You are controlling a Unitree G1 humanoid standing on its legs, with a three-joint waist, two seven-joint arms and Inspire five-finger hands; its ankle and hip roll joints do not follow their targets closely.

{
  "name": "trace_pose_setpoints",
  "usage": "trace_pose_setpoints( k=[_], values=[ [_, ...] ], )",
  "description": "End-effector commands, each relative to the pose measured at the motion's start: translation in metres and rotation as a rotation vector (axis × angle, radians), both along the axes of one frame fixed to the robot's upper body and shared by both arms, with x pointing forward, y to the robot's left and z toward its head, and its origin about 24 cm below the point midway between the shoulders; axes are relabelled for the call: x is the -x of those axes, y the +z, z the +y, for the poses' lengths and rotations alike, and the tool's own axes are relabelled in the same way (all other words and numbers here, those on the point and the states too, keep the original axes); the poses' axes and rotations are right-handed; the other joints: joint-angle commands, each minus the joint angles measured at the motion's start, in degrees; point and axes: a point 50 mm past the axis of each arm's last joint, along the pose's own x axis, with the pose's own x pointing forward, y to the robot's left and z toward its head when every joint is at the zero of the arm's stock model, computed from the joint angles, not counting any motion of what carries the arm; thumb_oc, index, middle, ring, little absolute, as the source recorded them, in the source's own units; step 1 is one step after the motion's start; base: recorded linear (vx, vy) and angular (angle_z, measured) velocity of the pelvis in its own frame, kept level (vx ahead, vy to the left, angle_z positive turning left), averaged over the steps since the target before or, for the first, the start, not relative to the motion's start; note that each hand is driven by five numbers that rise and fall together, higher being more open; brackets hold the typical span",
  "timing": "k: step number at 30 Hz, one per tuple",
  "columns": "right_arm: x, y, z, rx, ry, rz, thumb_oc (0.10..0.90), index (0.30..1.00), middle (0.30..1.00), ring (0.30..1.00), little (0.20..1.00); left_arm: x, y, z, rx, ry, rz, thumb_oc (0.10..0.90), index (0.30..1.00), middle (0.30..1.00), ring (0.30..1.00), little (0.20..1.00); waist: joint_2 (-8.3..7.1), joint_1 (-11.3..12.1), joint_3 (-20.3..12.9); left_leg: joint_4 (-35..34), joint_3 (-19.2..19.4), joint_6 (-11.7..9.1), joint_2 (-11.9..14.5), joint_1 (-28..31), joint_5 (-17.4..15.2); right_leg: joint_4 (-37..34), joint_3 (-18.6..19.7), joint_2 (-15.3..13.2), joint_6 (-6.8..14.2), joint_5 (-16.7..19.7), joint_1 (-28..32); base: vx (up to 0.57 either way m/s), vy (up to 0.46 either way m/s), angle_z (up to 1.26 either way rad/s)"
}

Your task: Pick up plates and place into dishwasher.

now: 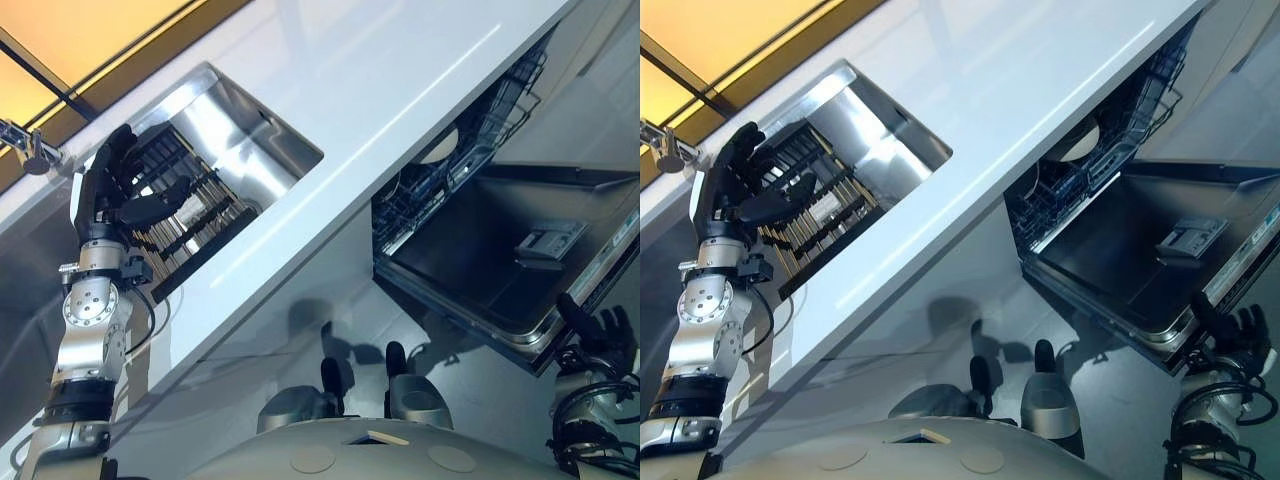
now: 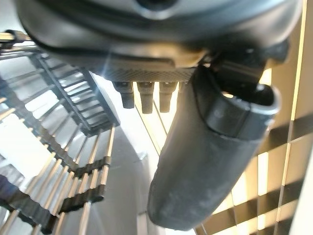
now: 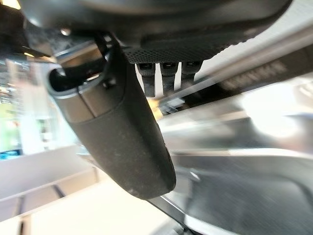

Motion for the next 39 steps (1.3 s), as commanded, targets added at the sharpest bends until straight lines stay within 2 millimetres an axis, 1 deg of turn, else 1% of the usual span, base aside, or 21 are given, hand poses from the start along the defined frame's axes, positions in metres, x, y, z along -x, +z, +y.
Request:
trace_pose_setpoints(
  k=[1, 3, 6, 7, 10, 12, 15, 17, 19, 20, 21, 24, 25, 26, 28, 29, 32, 34, 36, 37, 39],
  values=[
    [-0.03, 0.042, -0.021, 0.053, 0.03, -0.226, 0.8, 0.9, 0.9, 0.9, 0.9, -0.01, 0.086, 0.02, -0.077, 0.047, -0.367, 0.8, 0.9, 0.9, 0.9, 0.9, -2.2, 0.42, 2.89, 11.25, -0.24, -1.28, -1.73, -8.63, -5.19, 18.38, -2.06, -1.08, -0.16, -13.67, -7.24, -0.2, -0.104, 0.02],
    [-0.038, 0.045, -0.021, 0.017, 0.011, -0.28, 0.8, 0.9, 0.9, 0.9, 0.9, -0.013, 0.095, 0.018, -0.083, 0.033, -0.398, 0.8, 0.9, 0.9, 0.9, 0.9, -2.29, 0.71, 4.77, 15.73, -0.8, -1.11, -1.53, -11.92, -6.11, 22.28, -2.42, -1.18, -1.2, -14.5, -10.44, -0.17, -0.1, 0.05],
    [-0.048, 0.049, -0.02, -0.024, -0.021, -0.332, 0.8, 0.9, 0.9, 0.9, 0.9, -0.017, 0.106, 0.016, -0.076, 0.025, -0.432, 0.8, 0.9, 0.9, 0.9, 0.9, -2.33, 0.94, 6.41, 20.45, -1.43, -0.81, -1.32, -15.67, -7.15, 26.84, -2.39, -1.18, -2.24, -15.48, -14.11, -0.11, -0.067, 0.01],
    [-0.05, 0.049, -0.019, -0.052, -0.024, -0.354, 0.8, 0.9, 0.9, 0.9, 0.9, -0.018, 0.109, 0.014, -0.075, 0.021, -0.442, 0.8, 0.9, 0.9, 0.9, 0.9, -2.43, 1.07, 6.98, 22.69, -1.76, -0.72, -1.34, -17.05, -8.16, 29.11, -2.24, -1.22, -2.47, -16.47, -15.31, -0.06, -0.068, -0.06],
    [-0.059, 0.05, -0.016, -0.113, -0.028, -0.409, 0.8, 0.9, 0.9, 0.9, 0.9, -0.021, 0.116, 0.011, -0.081, 0.01, -0.458, 0.8, 0.9, 0.9, 0.9, 0.9, -2.48, 1.5, 8.35, 27.0, -2.08, -0.55, -1.62, -20.15, -8.66, 33.01, -2.23, -1.11, -3.3, -17.03, -17.42, -0.03, -0.048, -0.01],
    [-0.063, 0.052, -0.015, -0.139, -0.065, -0.445, 0.8, 0.9, 0.9, 0.9, 0.9, -0.022, 0.12, 0.008, -0.093, 0.003, -0.46, 0.8, 0.9, 0.9, 0.9, 0.9, -2.57, 1.66, 8.93, 30.04, -1.93, -0.39, -1.98, -21.82, -9.57, 35.45, -2.08, -1.08, -3.69, -18.2, -18.4, 0.0, -0.019, 0.05],
    [-0.064, 0.051, -0.016, -0.196, -0.116, -0.484, 0.8, 0.9, 0.9, 0.9, 0.9, -0.023, 0.121, 0.008, -0.097, -0.007, -0.463, 0.8, 0.9, 0.9, 0.9, 0.9, -2.68, 1.83, 9.15, 32.71, -2.09, -0.2, -2.09, -23.78, -9.63, 37.56, -1.71, -0.95, -3.9, -18.59, -19.49, 0.0, 0.011, -0.02],
    [-0.068, 0.052, -0.013, -0.184, -0.05, -0.472, 0.8, 0.9, 0.9, 0.9, 0.9, -0.022, 0.119, 0.007, -0.094, -0.012, -0.457, 0.8, 0.9, 0.9, 0.9, 0.9, -2.54, 1.96, 9.33, 34.06, -2.34, -0.39, -2.19, -24.46, -9.15, 38.02, -1.42, -0.97, -4.03, -18.59, -19.34, 0.01, 0.057, -0.11],
    [-0.076, 0.053, -0.006, -0.192, 0.063, -0.486, 0.8, 0.9, 0.9, 0.9, 0.9, -0.02, 0.118, 0.007, -0.087, -0.011, -0.449, 0.8, 0.9, 0.9, 0.9, 0.9, -2.4, 2.07, 9.54, 35.27, -2.4, -0.57, -2.33, -24.89, -8.54, 38.46, -1.16, -1.08, -4.16, -18.55, -19.16, 0.02, 0.069, -0.07],
    [-0.08, 0.054, 0.0, -0.198, 0.151, -0.503, 0.8, 0.9, 0.9, 0.9, 0.9, -0.019, 0.116, 0.007, -0.087, -0.01, -0.442, 0.8, 0.9, 0.9, 0.9, 0.9, -2.4, 2.1, 9.6, 35.58, -2.49, -0.75, -2.28, -24.96, -8.09, 38.47, -1.05, -1.12, -4.15, -18.48, -18.91, 0.05, 0.092, -0.03],
    [-0.092, 0.056, 0.017, -0.21, 0.362, -0.538, 0.8, 0.9, 0.9, 0.9, 0.9, -0.016, 0.113, 0.007, -0.085, -0.003, -0.435, 0.8, 0.9, 0.9, 0.9, 0.9, -2.54, 2.2, 9.71, 36.18, -2.55, -0.97, -2.29, -25.17, -7.3, 38.42, -0.99, -1.23, -4.15, -18.34, -18.47, 0.04, 0.087, -0.04],
    [-0.106, 0.065, 0.049, -0.232, 0.709, -0.614, 0.8, 0.9, 0.9, 0.9, 0.9, -0.011, 0.108, 0.012, -0.094, 0.018, -0.432, 0.8, 0.9, 0.9, 0.9, 0.9, -3.08, 2.12, 9.95, 37.18, -2.34, -1.24, -1.97, -25.86, -5.97, 38.84, -0.88, -1.44, -4.09, -18.23, -18.5, 0.0, 0.066, -0.11],
    [-0.108, 0.068, 0.059, -0.247, 0.818, -0.644, 0.8, 0.9, 0.9, 0.9, 0.9, -0.009, 0.106, 0.014, -0.097, 0.023, -0.432, 0.8, 0.9, 0.9, 0.9, 0.9, -3.32, 2.14, 9.96, 37.51, -2.29, -1.27, -1.91, -26.11, -5.82, 38.98, -0.87, -1.49, -4.04, -18.2, -18.57, 0.0, 0.036, -0.17],
    [-0.109, 0.068, 0.063, -0.251, 0.85, -0.653, 0.8, 0.9, 0.9, 0.9, 0.9, -0.008, 0.106, 0.014, -0.098, 0.024, -0.432, 0.8, 0.9, 0.9, 0.9, 0.9, -3.41, 2.15, 9.95, 37.68, -2.26, -1.27, -1.9, -26.22, -5.81, 39.03, -0.86, -1.52, -4.01, -18.18, -18.59, 0.0, 0.023, -0.15],
    [-0.115, 0.079, 0.091, -0.278, 1.068, -0.745, 0.8, 0.9, 0.9, 0.9, 0.9, -0.006, 0.102, 0.016, -0.113, 0.027, -0.428, 0.8, 0.9, 0.9, 0.9, 0.9, -4.04, 2.33, 10.03, 38.65, -2.22, -1.47, -1.72, -26.83, -5.1, 39.05, -0.8, -1.53, -3.79, -17.92, -18.29, 0.02, 0.01, -0.15],
    [-0.118, 0.085, 0.101, -0.289, 1.132, -0.786, 0.8, 0.9, 0.9, 0.9, 0.9, -0.006, 0.101, 0.015, -0.121, 0.028, -0.425, 0.8, 0.9, 0.9, 0.9, 0.9, -4.29, 2.43, 10.05, 38.9, -2.23, -1.54, -1.66, -26.94, -4.92, 38.94, -0.8, -1.55, -3.7, -17.84, -18.03, 0.04, 0.006, -0.2],
    [-0.122, 0.114, 0.153, -0.326, 1.475, -0.942, 0.8, 0.9, 0.9, 0.9, 0.9, -0.006, 0.096, 0.013, -0.136, 0.027, -0.417, 0.8, 0.9, 0.9, 0.9, 0.9, -5.13, 2.79, 10.16, 39.61, -2.17, -1.73, -1.44, -26.94, -3.93, 38.62, -0.91, -1.82, -3.28, -17.57, -16.97, 0.05, 0.028, -0.24],
    [-0.125, 0.135, 0.183, -0.33, 1.623, -1.013, 0.8, 0.9, 0.9, 0.9, 0.9, -0.007, 0.094, 0.012, -0.135, 0.028, -0.411, 0.8, 0.9, 0.9, 0.9, 0.9, -5.4, 2.95, 10.01, 39.95, -2.03, -1.81, -1.43, -26.84, -3.55, 38.53, -0.77, -1.94, -3.16, -17.48, -16.39, 0.07, 0.061, -0.32],
    [-0.129, 0.16, 0.213, -0.346, 1.75, -1.082, 0.8, 0.9, 0.9, 0.9, 0.9, -0.01, 0.089, 0.01, -0.131, 0.021, -0.394, 0.8, 0.9, 0.9, 0.9, 0.9, -5.39, 3.34, 9.46, 39.96, -2.09, -1.85, -1.65, -26.09, -3.4, 38.19, -0.64, -2.12, -3.09, -17.44, -15.27, 0.12, 0.091, -0.37],
    [-0.129, 0.166, 0.221, -0.355, 1.775, -1.096, 0.8, 0.9, 0.9, 0.9, 0.9, -0.011, 0.088, 0.01, -0.129, 0.02, -0.389, 0.8, 0.9, 0.9, 0.9, 0.9, -5.36, 3.39, 9.37, 39.98, -2.12, -1.8, -1.76, -25.79, -3.42, 38.15, -0.58, -2.18, -3.09, -17.43, -14.96, 0.12, 0.105, -0.34],
    [-0.128, 0.182, 0.243, -0.363, 1.846, -1.127, 0.8, 0.9, 0.9, 0.9, 0.9, -0.012, 0.082, 0.009, -0.12, 0.015, -0.364, 0.8, 0.9, 0.9, 0.9, 0.9, -5.12, 3.75, 8.55, 39.39, -2.15, -1.66, -2.18, -24.78, -2.96, 37.45, -0.44, -2.46, -3.05, -16.86, -13.95, 0.14, 0.116, -0.08]
  ],
)
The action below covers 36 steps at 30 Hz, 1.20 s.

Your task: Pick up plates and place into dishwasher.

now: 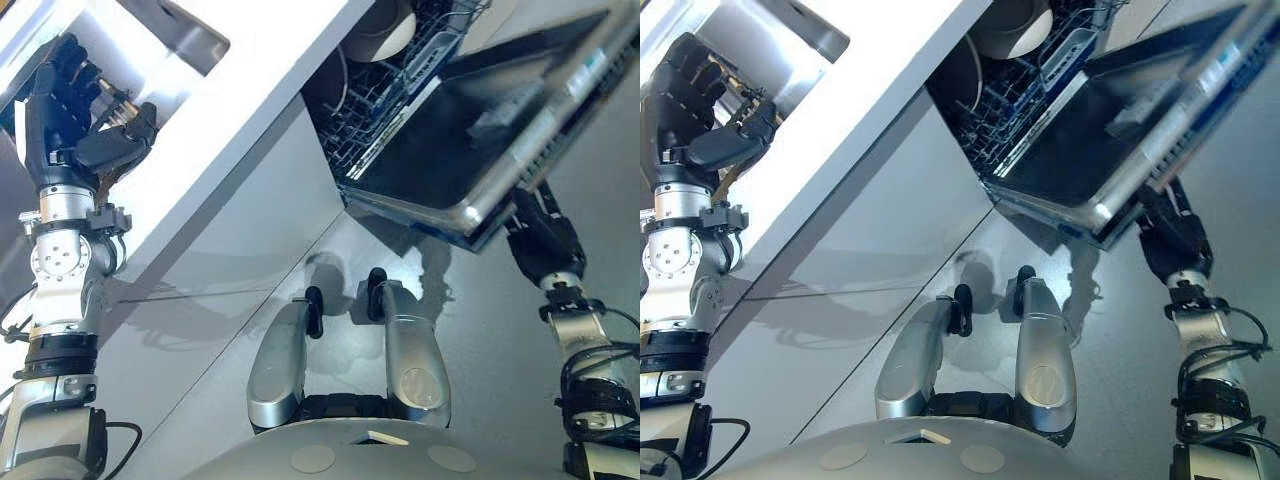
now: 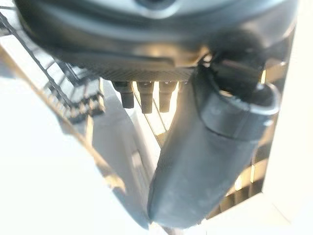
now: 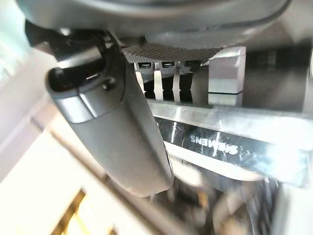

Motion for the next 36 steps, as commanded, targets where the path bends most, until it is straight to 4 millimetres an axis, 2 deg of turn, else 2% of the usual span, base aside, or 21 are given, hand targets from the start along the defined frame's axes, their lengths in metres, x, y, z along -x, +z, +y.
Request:
trace_pose_setpoints(
  k=[1, 2, 4, 9, 12, 14, 17, 18, 20, 22, 23, 24, 25, 27, 29, 32, 33, 36],
  values=[
    [-0.024, 0.091, 0.16, -0.021, 0.882, -0.529, 0.8, 0.9, 0.9, 0.9, 0.9, 0.01, 0.02, 0.0, -0.038, 0.0, -0.135, 0.8, 0.9, 0.9, 0.9, 0.9, -2.07, 3.48, -4.88, 3.29, 4.56, 3.97, -3.37, -3.1, 8.47, -5.56, 2.59, 0.55, 2.96, -1.12, 9.92, 0.22, 0.167, -0.02],
    [-0.019, 0.098, 0.173, -0.043, 0.918, -0.545, 0.8, 0.9, 0.9, 0.9, 0.9, 0.01, 0.014, 0.001, -0.022, -0.003, -0.113, 0.8, 0.9, 0.9, 0.9, 0.9, -1.79, 3.73, -5.73, 2.73, 4.56, 4.12, -3.71, -1.87, 8.5, -6.16, 2.67, 0.26, 3.04, -0.9, 11.05, 0.16, 0.122, -0.08],
    [-0.016, 0.1, 0.178, -0.062, 0.934, -0.547, 0.8, 0.9, 0.9, 0.9, 0.9, 0.011, 0.01, 0.001, -0.017, -0.005, -0.101, 0.8, 0.9, 0.9, 0.9, 0.9, -1.67, 3.84, -6.12, 2.37, 4.55, 4.2, -3.92, -1.17, 8.53, -6.57, 2.68, 0.15, 3.1, -0.78, 11.76, 0.15, 0.111, -0.01],
    [-0.001, 0.112, 0.198, -0.137, 0.967, -0.579, 0.8, 0.9, 0.9, 0.9, 0.9, 0.016, -0.015, -0.001, 0.013, -0.023, -0.025, 0.8, 0.9, 0.9, 0.9, 0.9, -1.05, 4.77, -8.79, -0.15, 4.53, 5.1, -5.26, 3.32, 7.09, -8.89, 2.35, -0.88, 3.67, 0.0, 15.74, 0.21, 0.155, 0.35],
    [0.003, 0.111, 0.203, -0.09, 0.954, -0.587, 0.8, 0.9, 0.9, 0.9, 0.9, 0.019, -0.025, -0.002, 0.024, -0.033, 0.006, 0.8, 0.9, 0.9, 0.9, 0.9, -1.02, 5.17, -10.11, -1.63, 4.59, 5.6, -5.9, 5.61, 5.88, -9.85, 2.08, -1.38, 4.22, 0.49, 17.25, 0.14, 0.104, 0.33],
    [0.0, 0.106, 0.2, -0.049, 0.867, -0.548, 0.8, 0.9, 0.9, 0.9, 0.9, 0.02, -0.03, -0.002, 0.027, -0.039, 0.018, 0.8, 0.9, 0.9, 0.9, 0.9, -1.21, 5.31, -10.87, -3.02, 4.68, 5.96, -6.23, 7.02, 4.87, -10.5, 1.86, -1.7, 4.67, 0.8, 17.97, 0.09, 0.073, 0.17],
    [-0.012, 0.082, 0.176, 0.069, 0.601, -0.394, 0.8, 0.9, 0.9, 0.9, 0.9, 0.025, -0.035, 0.001, 0.03, -0.044, 0.029, 0.8, 0.9, 0.9, 0.9, 0.9, -1.85, 5.26, -12.27, -6.31, 4.84, 6.55, -6.51, 9.54, 3.32, -12.43, 1.53, -2.08, 5.72, 1.73, 18.98, 0.05, 0.043, 0.07],
    [-0.013, 0.075, 0.169, 0.09, 0.567, -0.369, 0.8, 0.9, 0.9, 0.9, 0.9, 0.027, -0.035, 0.002, 0.032, -0.042, 0.028, 0.8, 0.9, 0.9, 0.9, 0.9, -1.99, 5.14, -12.54, -7.21, 4.89, 6.64, -6.54, 10.09, 3.06, -12.96, 1.54, -2.08, 5.91, 1.95, 19.05, 0.01, 0.028, 0.06],
    [-0.01, 0.047, 0.144, 0.159, 0.442, -0.24, 0.8, 0.9, 0.9, 0.9, 0.9, 0.037, -0.039, 0.005, 0.04, -0.033, 0.023, 0.8, 0.9, 0.9, 0.9, 0.9, -2.37, 4.7, -13.38, -10.08, 4.95, 6.97, -6.64, 11.81, 2.83, -14.9, 1.74, -1.97, 6.58, 2.76, 19.33, -0.04, 0.028, 0.05],
    [0.006, 0.005, 0.113, 0.294, 0.305, -0.071, 0.8, 0.9, 0.9, 0.9, 0.9, 0.055, -0.042, 0.01, 0.04, -0.008, 0.008, 0.8, 0.9, 0.9, 0.9, 0.9, -3.37, 3.63, -14.41, -13.65, 5.19, 7.13, -6.26, 13.76, 3.44, -17.76, 2.17, -1.55, 7.58, 3.76, 19.36, -0.11, 0.002, 0.0],
    [0.009, 0.0, 0.108, 0.319, 0.29, -0.058, 0.8, 0.9, 0.9, 0.9, 0.9, 0.057, -0.042, 0.01, 0.038, -0.004, 0.006, 0.8, 0.9, 0.9, 0.9, 0.9, -3.55, 3.5, -14.57, -14.22, 5.18, 7.14, -6.18, 13.98, 3.58, -18.19, 2.23, -1.46, 7.73, 3.9, 19.38, -0.17, -0.048, -0.04],
    [0.028, -0.02, 0.085, 0.531, 0.219, 0.001, 0.8, 0.9, 0.9, 0.9, 0.9, 0.068, -0.041, 0.01, 0.026, 0.015, -0.01, 0.8, 0.9, 0.9, 0.9, 0.9, -4.37, 2.83, -15.17, -16.92, 5.2, 7.22, -5.97, 15.13, 4.02, -20.41, 2.45, -1.02, 8.41, 4.32, 19.69, -0.13, -0.046, -0.04],
    [0.031, -0.023, 0.082, 0.561, 0.215, 0.012, 0.8, 0.9, 0.9, 0.9, 0.9, 0.07, -0.04, 0.01, 0.025, 0.017, -0.013, 0.8, 0.9, 0.9, 0.9, 0.9, -4.5, 2.73, -15.4, -17.55, 5.22, 7.25, -5.92, 15.11, 4.41, -21.06, 2.49, -0.91, 8.47, 4.75, 19.58, -0.18, -0.064, -0.09],
    [0.045, -0.036, 0.07, 0.747, 0.214, 0.055, 0.8, 0.9, 0.9, 0.9, 0.9, 0.075, -0.039, 0.009, -0.002, 0.03, -0.024, 0.8, 0.9, 0.9, 0.9, 0.9, -5.17, 2.19, -16.18, -20.13, 5.42, 7.26, -5.71, 15.84, 5.1, -23.53, 2.67, -0.41, 8.94, 5.54, 19.89, -0.13, -0.036, -0.11],
    [0.056, -0.059, 0.064, 0.889, 0.23, 0.145, 0.8, 0.9, 0.9, 0.9, 0.9, 0.071, -0.036, 0.002, -0.027, 0.018, -0.036, 0.8, 0.9, 0.9, 0.9, 0.9, -5.98, 1.69, -17.37, -24.19, 5.75, 6.99, -5.4, 17.47, 5.95, -27.78, 2.67, 0.43, 9.53, 6.67, 21.42, -0.14, -0.046, -0.07],
    [0.065, -0.089, 0.061, 0.875, 0.218, 0.311, 0.8, 0.9, 0.9, 0.9, 0.9, 0.059, -0.031, -0.01, -0.042, -0.026, -0.061, 0.8, 0.9, 0.9, 0.9, 0.9, -6.48, 1.41, -18.24, -28.25, 5.83, 6.5, -5.22, 19.26, 6.96, -32.63, 2.58, 1.2, 9.99, 8.61, 23.47, -0.13, -0.014, -0.07],
    [0.071, -0.104, 0.061, 0.894, 0.223, 0.376, 0.8, 0.9, 0.9, 0.9, 0.9, 0.052, -0.028, -0.016, -0.037, -0.046, -0.073, 0.8, 0.9, 0.9, 0.9, 0.9, -6.5, 1.27, -18.55, -30.0, 6.14, 6.34, -5.08, 20.11, 7.32, -34.82, 2.74, 1.51, 10.18, 9.58, 24.33, -0.1, 0.019, -0.04],
    [0.085, -0.132, 0.063, 0.921, 0.226, 0.514, 0.8, 0.9, 0.9, 0.9, 0.9, 0.038, -0.023, -0.029, -0.048, -0.09, -0.084, 0.8, 0.9, 0.9, 0.9, 0.9, -6.2, 1.26, -19.33, -33.63, 6.37, 6.01, -4.91, 21.49, 8.22, -38.32, 2.61, 2.02, 10.53, 11.21, 25.68, -0.09, 0.018, 0.01]
  ],
)
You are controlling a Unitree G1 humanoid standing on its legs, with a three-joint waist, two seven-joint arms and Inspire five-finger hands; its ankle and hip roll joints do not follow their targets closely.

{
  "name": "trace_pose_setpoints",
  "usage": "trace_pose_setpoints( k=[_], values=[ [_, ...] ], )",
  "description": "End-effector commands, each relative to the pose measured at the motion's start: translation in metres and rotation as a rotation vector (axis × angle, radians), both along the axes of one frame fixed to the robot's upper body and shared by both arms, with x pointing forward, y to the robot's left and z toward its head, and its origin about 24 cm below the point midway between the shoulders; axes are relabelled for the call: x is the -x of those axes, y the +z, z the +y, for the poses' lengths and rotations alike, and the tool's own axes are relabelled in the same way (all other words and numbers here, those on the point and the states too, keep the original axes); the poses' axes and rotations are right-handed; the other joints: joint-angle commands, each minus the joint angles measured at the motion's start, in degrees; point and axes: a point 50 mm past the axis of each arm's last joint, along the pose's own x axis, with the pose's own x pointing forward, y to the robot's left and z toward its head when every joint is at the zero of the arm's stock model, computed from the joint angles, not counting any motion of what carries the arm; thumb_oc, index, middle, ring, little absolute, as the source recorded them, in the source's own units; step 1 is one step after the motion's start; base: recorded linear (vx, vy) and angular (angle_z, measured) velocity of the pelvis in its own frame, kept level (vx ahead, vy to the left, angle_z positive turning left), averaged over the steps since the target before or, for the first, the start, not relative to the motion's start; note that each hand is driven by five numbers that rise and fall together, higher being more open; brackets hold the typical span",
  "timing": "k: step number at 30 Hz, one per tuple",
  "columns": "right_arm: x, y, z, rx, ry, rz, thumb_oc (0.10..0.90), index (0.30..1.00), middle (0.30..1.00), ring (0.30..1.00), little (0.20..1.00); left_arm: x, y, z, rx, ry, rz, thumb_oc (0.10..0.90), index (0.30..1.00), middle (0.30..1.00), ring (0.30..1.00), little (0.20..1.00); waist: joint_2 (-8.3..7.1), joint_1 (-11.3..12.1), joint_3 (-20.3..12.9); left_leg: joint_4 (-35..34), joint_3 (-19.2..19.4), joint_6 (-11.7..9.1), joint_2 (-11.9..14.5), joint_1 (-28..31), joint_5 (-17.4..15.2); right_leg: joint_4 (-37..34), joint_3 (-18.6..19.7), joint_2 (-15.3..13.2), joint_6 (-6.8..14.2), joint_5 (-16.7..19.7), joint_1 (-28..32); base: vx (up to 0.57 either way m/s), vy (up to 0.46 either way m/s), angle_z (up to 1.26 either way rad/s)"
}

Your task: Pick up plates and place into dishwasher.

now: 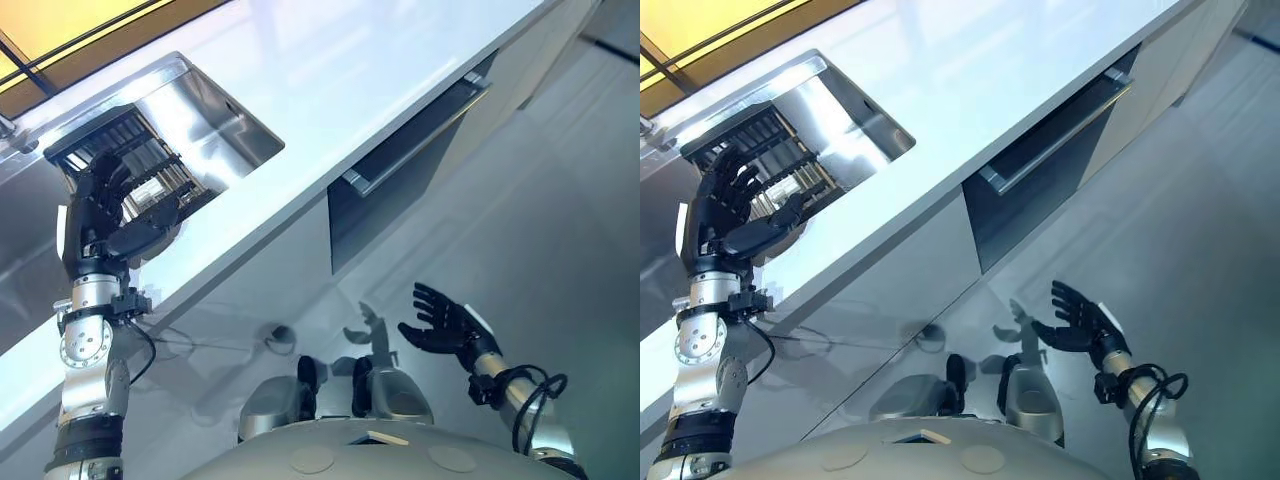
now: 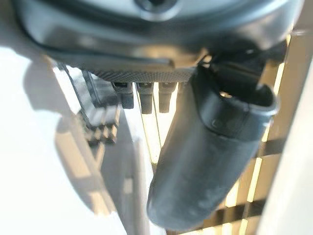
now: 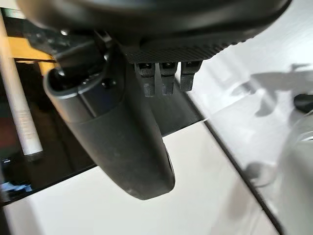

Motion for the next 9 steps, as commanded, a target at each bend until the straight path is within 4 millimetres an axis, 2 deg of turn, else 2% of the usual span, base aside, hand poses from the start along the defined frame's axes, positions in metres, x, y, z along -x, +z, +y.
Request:
trace_pose_setpoints(
  k=[1, 4, 9],
  values=[
    [-0.027, 0.003, 0.018, 0.049, 0.027, -0.104, 0.8, 0.9, 0.9, 0.9, 0.9, -0.022, 0.06, -0.013, -0.142, -0.062, -0.268, 0.8, 0.9, 0.9, 0.9, 0.9, 0.34, -1.0, -2.73, -2.67, 1.53, -1.39, -1.56, 1.51, -1.92, -13.38, 3.18, -0.25, 6.67, 7.97, 4.49, -0.1, 0.013, 0.03],
    [-0.011, -0.021, 0.014, 0.11, -0.039, 0.041, 0.8, 0.9, 0.9, 0.9, 0.9, -0.033, 0.065, -0.021, -0.15, -0.093, -0.26, 0.8, 0.9, 0.9, 0.9, 0.9, 0.58, -0.88, -3.69, -3.27, 1.98, -1.26, -1.19, 2.63, -2.51, -13.66, 3.35, 0.2, 6.42, 7.12, 5.53, -0.1, 0.013, 0.08],
    [0.016, -0.047, 0.004, 0.216, -0.012, 0.261, 0.8, 0.9, 0.9, 0.9, 0.9, -0.043, 0.067, -0.021, -0.096, -0.084, -0.256, 0.8, 0.9, 0.9, 0.9, 0.9, 0.5, -0.19, -4.57, -3.28, 2.61, -1.11, -1.07, 4.01, -3.49, -15.12, 3.27, 0.51, 6.11, 6.93, 7.63, -0.04, 0.003, 0.02]
  ],
)
